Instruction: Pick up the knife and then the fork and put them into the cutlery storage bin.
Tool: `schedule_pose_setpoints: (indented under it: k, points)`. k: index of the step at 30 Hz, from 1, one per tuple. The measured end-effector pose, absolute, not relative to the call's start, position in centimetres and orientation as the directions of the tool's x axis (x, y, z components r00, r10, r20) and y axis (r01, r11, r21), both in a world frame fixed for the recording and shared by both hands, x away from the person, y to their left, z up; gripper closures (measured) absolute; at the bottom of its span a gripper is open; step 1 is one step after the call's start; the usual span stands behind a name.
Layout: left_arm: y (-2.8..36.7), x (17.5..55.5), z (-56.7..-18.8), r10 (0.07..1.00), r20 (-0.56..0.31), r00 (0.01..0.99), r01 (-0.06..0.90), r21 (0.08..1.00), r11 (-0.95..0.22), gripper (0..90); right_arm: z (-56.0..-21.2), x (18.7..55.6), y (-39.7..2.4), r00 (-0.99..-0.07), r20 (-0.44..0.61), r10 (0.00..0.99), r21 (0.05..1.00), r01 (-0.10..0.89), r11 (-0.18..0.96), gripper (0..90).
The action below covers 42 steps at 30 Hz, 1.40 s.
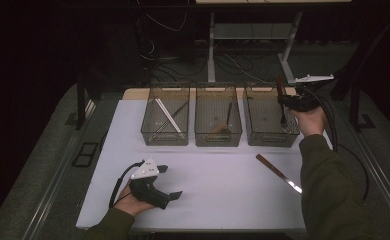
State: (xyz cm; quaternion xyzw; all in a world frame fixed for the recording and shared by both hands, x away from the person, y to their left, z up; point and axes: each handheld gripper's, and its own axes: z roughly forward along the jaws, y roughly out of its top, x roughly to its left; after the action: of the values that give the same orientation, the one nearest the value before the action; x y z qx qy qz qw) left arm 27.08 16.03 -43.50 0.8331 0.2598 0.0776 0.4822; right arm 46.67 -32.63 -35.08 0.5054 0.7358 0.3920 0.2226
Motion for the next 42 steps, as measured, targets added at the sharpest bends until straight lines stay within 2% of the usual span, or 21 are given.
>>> schedule_pose_setpoints:
  k: [11,26,27,29,32,37,42]
  points:
    - [15.9,27.0,-43.5,0.506,-0.12,0.854,0.359,0.841,-0.406,0.0,-37.1,46.7,-32.5,-0.389,0.047,0.92,0.765,0.606,0.217,77.2]
    - [15.8,27.0,-43.6,0.504,-0.118,0.856,0.357,0.839,-0.41,0.0,-39.1,47.0,-32.2,-0.423,0.079,0.903,0.719,0.651,0.242,76.0]
    - [15.8,27.0,-43.6,0.505,-0.119,0.855,0.358,0.84,-0.408,0.0,-39.1,47.1,-32.2,-0.427,0.082,0.901,0.716,0.654,0.245,74.8]
    - [15.8,27.0,-43.6,0.504,-0.119,0.855,0.357,0.84,-0.408,0.0,-39.2,47.2,-32.2,-0.429,0.105,0.897,0.719,0.656,0.23,64.4]
    - [15.8,27.0,-43.6,0.503,-0.118,0.856,0.356,0.841,-0.408,0.0,-39.0,47.1,-32.5,-0.433,0.137,0.891,0.727,0.655,0.206,57.1]
    - [15.8,27.0,-43.6,0.503,-0.119,0.856,0.357,0.84,-0.408,0.0,-38.2,46.5,-32.9,-0.445,0.149,0.883,0.739,0.644,0.2,46.8]
    - [15.8,27.0,-43.6,0.504,-0.122,0.855,0.359,0.841,-0.404,0.0,-37.0,44.9,-33.2,-0.465,0.158,0.871,0.757,0.623,0.195,41.3]
